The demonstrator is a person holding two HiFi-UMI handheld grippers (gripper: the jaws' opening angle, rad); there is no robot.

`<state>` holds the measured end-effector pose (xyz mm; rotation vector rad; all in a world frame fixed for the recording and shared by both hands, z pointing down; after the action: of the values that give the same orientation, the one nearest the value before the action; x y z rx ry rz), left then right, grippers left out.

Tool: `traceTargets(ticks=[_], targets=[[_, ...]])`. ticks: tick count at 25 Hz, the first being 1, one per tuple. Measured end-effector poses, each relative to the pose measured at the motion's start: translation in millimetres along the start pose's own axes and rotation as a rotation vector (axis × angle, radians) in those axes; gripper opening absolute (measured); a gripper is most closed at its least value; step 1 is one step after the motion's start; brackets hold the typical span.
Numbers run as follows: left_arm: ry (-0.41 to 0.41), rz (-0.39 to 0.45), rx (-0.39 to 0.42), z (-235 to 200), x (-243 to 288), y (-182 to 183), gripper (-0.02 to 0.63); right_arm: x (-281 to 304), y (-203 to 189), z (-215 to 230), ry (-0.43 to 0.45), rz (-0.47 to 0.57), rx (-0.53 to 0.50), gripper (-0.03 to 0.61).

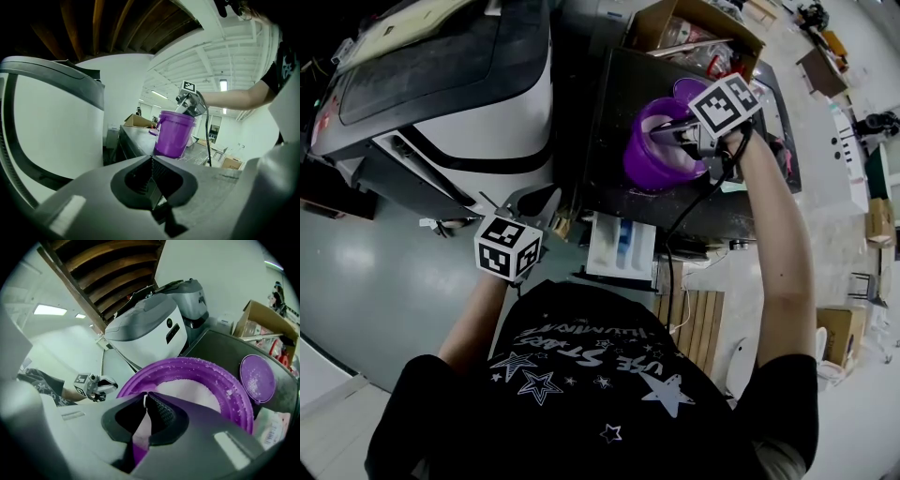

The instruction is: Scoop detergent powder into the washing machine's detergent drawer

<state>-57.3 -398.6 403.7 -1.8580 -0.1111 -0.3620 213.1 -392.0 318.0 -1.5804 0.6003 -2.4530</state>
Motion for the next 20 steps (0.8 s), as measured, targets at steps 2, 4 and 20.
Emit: traceTargets(ticks=[2, 4, 20], targets=[[-0.003, -0.001, 0.000, 0.1, 0.5, -0.2, 0.000, -0.5, 0.0, 1.6, 0.007, -0.004, 0.027, 0.037], [-0.005, -0.006, 0.001, -1.0, 0.7, -1.2, 0.001, -2.8, -0.1, 4.5, -0.008, -0.011, 0.055, 0.037], [0.000, -0.021, -0.003, -9.9, 4.7, -1.0, 0.000, -45.9, 0.1, 6.7, -0.079, 0.123, 0.159, 0.037]])
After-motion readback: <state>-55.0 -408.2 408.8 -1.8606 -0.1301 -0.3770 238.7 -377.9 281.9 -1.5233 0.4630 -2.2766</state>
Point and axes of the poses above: the fingertips, and each gripper's own axes: x forward along the fingers, z to its right, y out of its top, the point moved 6 cm from there along -x, backward along the fingers, and after that the axes turned 6 degrees about -y, right-handed, at the moved point
